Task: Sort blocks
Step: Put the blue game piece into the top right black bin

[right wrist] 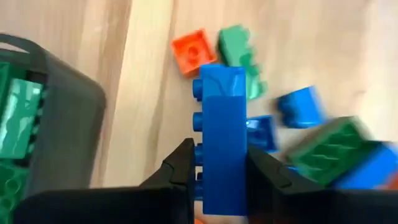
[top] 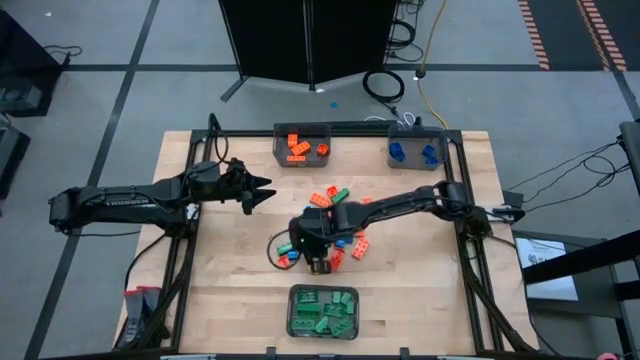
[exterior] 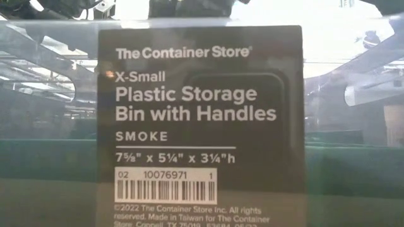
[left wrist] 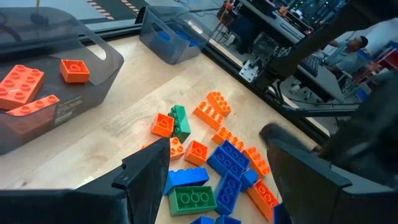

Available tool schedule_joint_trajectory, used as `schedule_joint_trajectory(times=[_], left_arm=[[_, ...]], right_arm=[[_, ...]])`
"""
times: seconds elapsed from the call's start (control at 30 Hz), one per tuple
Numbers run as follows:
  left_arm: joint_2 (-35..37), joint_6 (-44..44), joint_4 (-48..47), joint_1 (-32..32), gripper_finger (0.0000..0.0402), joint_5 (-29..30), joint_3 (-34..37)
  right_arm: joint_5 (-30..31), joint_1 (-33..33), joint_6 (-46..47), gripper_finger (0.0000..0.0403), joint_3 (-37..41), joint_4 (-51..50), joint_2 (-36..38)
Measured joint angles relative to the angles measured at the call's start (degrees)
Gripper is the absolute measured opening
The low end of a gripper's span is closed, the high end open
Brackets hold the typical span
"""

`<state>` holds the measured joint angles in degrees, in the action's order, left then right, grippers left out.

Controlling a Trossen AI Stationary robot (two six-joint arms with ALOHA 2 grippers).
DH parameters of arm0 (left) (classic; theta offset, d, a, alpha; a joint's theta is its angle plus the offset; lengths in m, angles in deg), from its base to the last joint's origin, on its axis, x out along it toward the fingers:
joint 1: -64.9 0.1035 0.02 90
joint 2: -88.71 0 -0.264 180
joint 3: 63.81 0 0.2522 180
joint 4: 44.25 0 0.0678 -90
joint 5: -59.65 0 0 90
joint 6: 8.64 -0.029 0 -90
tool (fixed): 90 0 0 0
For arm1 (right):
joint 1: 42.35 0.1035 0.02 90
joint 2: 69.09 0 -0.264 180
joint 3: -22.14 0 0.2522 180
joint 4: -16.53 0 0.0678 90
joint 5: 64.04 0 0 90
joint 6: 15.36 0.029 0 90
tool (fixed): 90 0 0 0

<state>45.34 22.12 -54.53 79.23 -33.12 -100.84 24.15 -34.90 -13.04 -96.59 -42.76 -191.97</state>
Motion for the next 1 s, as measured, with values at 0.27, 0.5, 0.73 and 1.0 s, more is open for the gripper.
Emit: schedule_joint_trajectory(times=[0.27,0.5,0.73,1.0], left_arm=[[0.0,0.3,0.0,0.0,0.0270,0.0,0.0],[0.0,0.3,0.0,0.0,0.0270,0.0,0.0],[0.0,-0.1,0.0,0.0,0.0270,2.3,0.0],[0.0,0.0,0.0,0.0,0.0270,6.3,0.0]], right_arm=[[5.9,-7.8,-5.7,0.0072,-0.6,-11.4,11.0],[12.5,-21.1,-2.8,0.0072,14.5,-14.1,29.4],[17.9,-36.2,6.3,0.0072,34.9,-7.1,43.4],[19.8,-48.4,15.5,0.0072,46.1,-1.8,42.0]])
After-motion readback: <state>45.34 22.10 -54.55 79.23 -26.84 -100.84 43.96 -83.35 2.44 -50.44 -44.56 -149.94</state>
